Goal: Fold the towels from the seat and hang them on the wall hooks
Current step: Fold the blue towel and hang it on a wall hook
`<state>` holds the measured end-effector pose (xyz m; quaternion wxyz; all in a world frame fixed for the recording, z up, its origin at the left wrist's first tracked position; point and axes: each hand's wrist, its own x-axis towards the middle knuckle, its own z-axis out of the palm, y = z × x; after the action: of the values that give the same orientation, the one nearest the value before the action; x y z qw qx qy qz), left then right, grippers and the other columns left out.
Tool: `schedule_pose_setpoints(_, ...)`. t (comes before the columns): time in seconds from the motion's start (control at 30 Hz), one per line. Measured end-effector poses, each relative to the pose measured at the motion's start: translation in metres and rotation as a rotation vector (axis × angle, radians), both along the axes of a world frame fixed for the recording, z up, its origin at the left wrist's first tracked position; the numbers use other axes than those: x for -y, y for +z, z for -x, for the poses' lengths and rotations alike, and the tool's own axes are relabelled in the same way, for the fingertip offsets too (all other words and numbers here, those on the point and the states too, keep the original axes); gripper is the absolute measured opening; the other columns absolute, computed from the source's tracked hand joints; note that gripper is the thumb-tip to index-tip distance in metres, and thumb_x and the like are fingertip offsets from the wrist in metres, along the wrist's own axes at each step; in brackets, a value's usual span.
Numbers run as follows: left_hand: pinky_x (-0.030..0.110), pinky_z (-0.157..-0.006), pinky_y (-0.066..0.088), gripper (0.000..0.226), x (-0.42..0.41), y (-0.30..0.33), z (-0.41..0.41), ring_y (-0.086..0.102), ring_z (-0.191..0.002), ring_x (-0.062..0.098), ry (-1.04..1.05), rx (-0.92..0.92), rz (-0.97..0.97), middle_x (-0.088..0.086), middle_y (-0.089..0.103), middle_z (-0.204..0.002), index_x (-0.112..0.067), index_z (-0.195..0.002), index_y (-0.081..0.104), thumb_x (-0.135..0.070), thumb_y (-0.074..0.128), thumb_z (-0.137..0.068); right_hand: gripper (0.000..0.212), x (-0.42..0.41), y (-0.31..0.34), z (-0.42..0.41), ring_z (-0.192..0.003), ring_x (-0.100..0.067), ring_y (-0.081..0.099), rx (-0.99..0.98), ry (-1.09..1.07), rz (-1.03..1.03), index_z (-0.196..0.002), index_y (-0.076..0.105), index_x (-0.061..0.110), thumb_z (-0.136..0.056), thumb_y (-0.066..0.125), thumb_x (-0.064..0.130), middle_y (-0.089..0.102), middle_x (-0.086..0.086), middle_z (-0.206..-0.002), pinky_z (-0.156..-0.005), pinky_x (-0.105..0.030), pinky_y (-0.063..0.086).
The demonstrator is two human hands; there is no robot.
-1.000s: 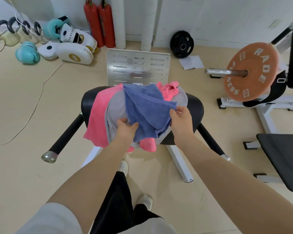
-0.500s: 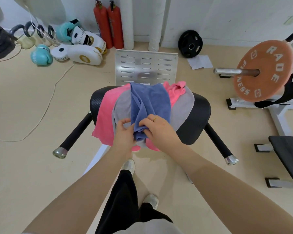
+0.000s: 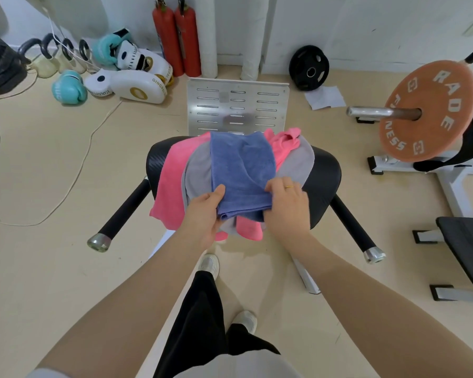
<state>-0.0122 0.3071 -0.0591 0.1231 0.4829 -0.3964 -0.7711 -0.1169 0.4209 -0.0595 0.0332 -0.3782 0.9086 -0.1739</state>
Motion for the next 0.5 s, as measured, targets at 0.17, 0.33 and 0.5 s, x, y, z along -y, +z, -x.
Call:
schedule_pose_setpoints(0.17,0.026,-0.058,0.039,0.019,-0.003,0.005,0.002,0.054,-0.065,0.016,0.029,-0.065,-0.077,0.007,0.060,-0.079,-0.004,-0.085,0.057,-0.020,0.052,-0.094,0.013,-0.007,0.003,0.007,-0.092,-0.024,0.046,0.458,-0.402,0.290,-0.094,0.048,0.006,-0.083,0.045,0.001,0.046,-0.007,-0.105,-0.073,-0.028,0.034)
schedule_pose_setpoints(0.33,0.028,-0.067,0.044,0.019,-0.005,0.012,0.004,0.052,-0.067,0.017,0.128,-0.066,-0.173,0.005,0.059,-0.076,-0.009,-0.080,0.059,-0.021,0.053,-0.094,0.019,-0.019,0.019,-0.005,-0.081,-0.019,0.046,0.509,-0.231,0.401,-0.094,0.044,0.009,-0.083,0.036,-0.004,0.047,-0.002,-0.093,-0.071,-0.036,0.041)
schedule_pose_setpoints(0.5,0.030,-0.067,0.054,0.015,-0.006,0.017,-0.003,0.065,-0.074,0.015,0.157,-0.085,-0.200,0.000,0.069,-0.083,-0.012,-0.089,0.059,-0.020,0.048,-0.096,0.019,-0.033,0.017,-0.004,-0.083,-0.036,0.054,0.167,0.057,-0.050,-0.102,0.048,0.003,-0.085,0.041,0.004,0.051,-0.013,-0.099,-0.060,-0.038,0.040)
